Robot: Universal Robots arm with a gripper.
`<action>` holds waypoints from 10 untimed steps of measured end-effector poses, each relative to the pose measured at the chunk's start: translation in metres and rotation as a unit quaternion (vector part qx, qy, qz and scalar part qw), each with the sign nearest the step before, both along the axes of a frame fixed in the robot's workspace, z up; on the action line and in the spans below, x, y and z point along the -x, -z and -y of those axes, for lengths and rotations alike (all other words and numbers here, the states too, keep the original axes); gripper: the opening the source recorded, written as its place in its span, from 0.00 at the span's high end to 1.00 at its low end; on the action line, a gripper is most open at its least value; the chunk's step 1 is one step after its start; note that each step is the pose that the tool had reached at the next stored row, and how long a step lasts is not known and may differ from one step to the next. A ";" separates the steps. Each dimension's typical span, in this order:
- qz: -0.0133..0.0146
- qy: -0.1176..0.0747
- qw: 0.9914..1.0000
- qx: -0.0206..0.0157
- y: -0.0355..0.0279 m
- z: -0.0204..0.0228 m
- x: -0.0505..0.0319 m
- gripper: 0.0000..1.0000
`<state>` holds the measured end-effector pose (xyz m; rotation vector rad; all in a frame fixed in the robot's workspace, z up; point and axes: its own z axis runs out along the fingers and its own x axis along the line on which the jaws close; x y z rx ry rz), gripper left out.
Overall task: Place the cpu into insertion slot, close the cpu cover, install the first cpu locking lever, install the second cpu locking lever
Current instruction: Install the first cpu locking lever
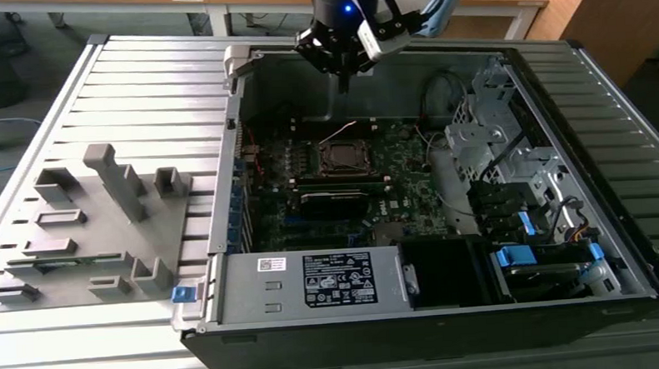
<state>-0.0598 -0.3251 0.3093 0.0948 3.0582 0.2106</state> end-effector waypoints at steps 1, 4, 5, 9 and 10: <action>0.000 0.000 1.000 0.000 0.0004 0.0000 0.0000 0.90; 0.000 0.000 1.000 0.000 0.0005 0.0000 0.0000 0.90; 0.000 0.000 1.000 0.000 0.0009 0.0000 0.0000 0.90; 0.000 0.000 1.000 0.000 0.0017 0.0000 0.0000 0.90; 0.000 0.000 1.000 0.000 0.0020 0.0000 0.0000 0.90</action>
